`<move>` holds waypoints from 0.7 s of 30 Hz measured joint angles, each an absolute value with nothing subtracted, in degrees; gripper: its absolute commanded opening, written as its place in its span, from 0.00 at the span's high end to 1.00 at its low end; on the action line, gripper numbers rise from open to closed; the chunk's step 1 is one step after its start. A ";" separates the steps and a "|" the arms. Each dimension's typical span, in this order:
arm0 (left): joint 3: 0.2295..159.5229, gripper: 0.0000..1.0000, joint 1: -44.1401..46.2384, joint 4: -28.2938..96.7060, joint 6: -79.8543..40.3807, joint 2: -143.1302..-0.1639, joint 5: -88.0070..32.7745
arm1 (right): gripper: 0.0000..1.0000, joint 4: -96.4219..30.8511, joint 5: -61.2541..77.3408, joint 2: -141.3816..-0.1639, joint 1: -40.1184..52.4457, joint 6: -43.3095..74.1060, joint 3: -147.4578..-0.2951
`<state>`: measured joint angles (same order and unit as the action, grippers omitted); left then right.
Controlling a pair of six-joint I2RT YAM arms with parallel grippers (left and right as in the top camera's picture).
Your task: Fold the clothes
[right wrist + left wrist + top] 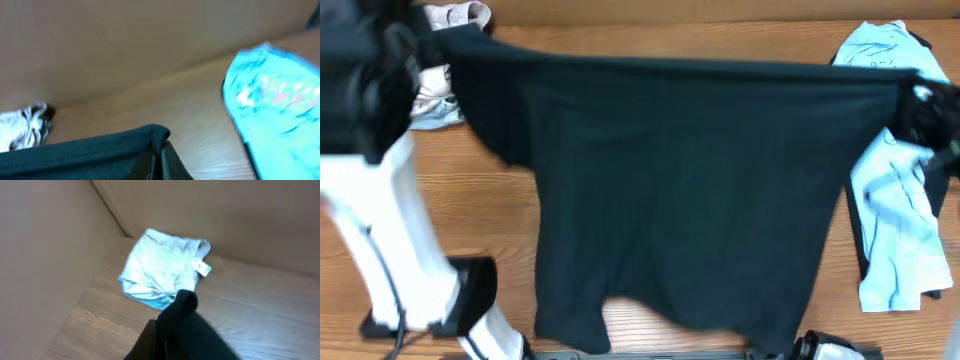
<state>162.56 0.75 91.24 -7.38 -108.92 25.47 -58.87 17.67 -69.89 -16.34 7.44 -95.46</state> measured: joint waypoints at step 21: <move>161.71 0.96 0.78 77.87 -7.42 -141.23 10.79 | 0.96 -42.41 14.59 -107.87 -11.31 7.46 -93.69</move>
